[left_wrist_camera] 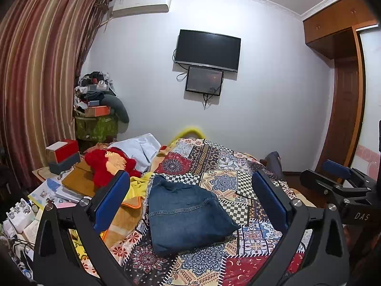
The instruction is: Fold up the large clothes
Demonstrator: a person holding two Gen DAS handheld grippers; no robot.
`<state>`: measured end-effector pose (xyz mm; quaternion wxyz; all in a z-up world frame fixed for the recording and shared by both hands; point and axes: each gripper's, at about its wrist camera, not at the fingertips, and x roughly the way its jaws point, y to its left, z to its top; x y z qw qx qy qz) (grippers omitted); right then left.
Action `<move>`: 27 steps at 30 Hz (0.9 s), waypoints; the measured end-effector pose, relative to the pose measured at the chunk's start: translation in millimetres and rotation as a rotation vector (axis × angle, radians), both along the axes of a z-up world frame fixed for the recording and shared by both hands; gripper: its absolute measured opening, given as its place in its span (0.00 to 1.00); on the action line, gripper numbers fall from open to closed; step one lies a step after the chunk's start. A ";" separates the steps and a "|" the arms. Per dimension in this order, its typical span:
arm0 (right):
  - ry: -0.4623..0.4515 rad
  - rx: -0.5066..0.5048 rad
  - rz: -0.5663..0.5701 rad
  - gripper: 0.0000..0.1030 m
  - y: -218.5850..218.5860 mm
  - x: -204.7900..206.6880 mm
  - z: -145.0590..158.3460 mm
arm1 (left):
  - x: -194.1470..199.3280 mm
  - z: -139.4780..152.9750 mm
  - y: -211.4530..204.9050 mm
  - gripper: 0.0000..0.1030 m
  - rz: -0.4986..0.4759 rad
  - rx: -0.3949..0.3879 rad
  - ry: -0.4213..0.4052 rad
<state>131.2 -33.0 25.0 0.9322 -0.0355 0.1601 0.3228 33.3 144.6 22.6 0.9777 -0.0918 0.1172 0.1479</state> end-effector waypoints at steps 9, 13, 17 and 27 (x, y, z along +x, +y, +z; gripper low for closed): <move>0.000 0.001 0.001 1.00 -0.3 0.1 -0.3 | 0.8 0.2 2.4 1.00 -0.005 -0.005 0.001; -0.002 0.003 0.001 1.00 -1.2 -0.5 -0.4 | 0.7 0.0 2.6 1.00 -0.008 -0.007 0.001; -0.004 0.002 -0.001 1.00 -1.5 -0.7 -0.3 | 0.9 0.0 2.8 1.00 -0.008 -0.007 0.002; -0.002 0.007 0.001 1.00 -1.3 -1.0 1.8 | 0.7 0.2 2.9 1.00 -0.011 -0.006 0.000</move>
